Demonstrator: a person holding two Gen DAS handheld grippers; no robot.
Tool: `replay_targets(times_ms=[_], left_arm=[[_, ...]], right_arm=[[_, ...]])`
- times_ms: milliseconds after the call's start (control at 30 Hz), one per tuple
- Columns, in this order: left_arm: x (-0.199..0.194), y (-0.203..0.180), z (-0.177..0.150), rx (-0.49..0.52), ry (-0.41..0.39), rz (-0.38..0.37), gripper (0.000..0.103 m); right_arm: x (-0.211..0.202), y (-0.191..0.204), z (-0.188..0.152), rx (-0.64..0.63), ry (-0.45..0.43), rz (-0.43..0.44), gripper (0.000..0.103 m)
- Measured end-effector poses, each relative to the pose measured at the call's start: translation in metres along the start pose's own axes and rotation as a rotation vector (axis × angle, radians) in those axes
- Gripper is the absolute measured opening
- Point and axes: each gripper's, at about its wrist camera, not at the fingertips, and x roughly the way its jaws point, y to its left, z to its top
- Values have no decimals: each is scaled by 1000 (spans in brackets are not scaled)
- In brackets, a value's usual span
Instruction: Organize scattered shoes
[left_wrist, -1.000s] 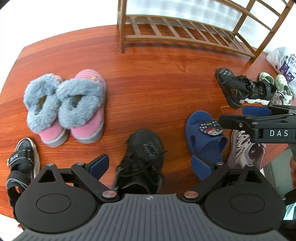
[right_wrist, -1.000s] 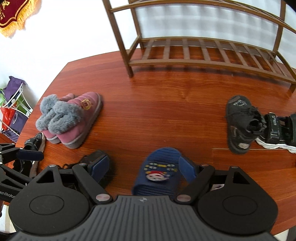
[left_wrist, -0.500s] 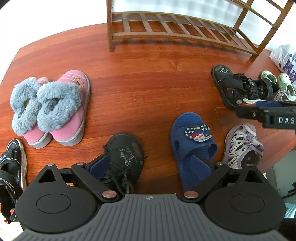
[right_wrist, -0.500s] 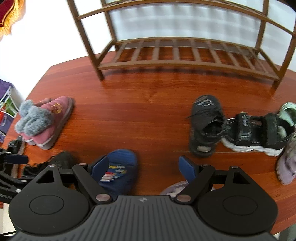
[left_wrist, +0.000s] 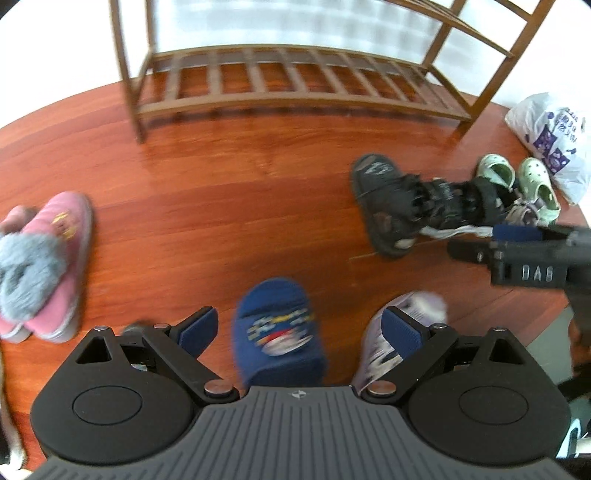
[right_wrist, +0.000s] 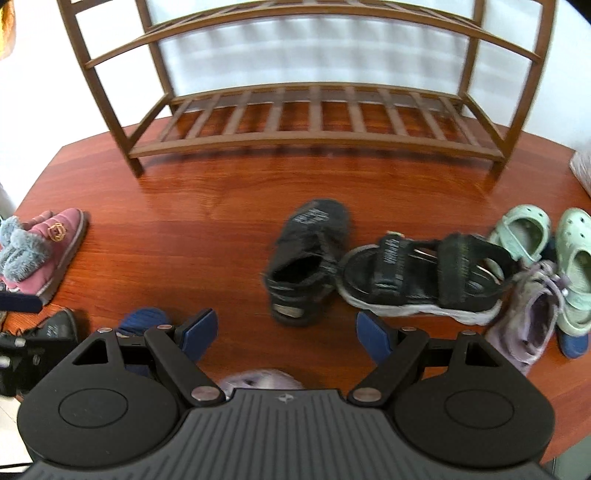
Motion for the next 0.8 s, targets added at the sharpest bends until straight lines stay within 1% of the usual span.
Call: replay_targets(times_ms=[167, 333, 467, 567, 733, 767, 800], left_arm=[[23, -42, 22, 1, 4, -17, 96], [47, -75, 45, 12, 18, -11, 96], [61, -88, 62, 12, 27, -21, 96], [80, -99, 84, -11, 36, -38, 96], [107, -107, 102, -20, 61, -35, 96], [119, -111, 107, -11, 73, -27, 96], [123, -112, 107, -5, 76, -24, 96]], right_arm=[[-9, -40, -11, 21, 5, -3, 87], [-19, -82, -28, 62, 4, -16, 87], [-27, -109, -40, 99, 0, -25, 87], [-34, -128, -51, 128, -4, -32, 87], [-44, -149, -65, 164, -14, -40, 87], [-45, -153, -67, 172, -15, -43, 87], [-47, -158, -70, 182, -16, -47, 87]])
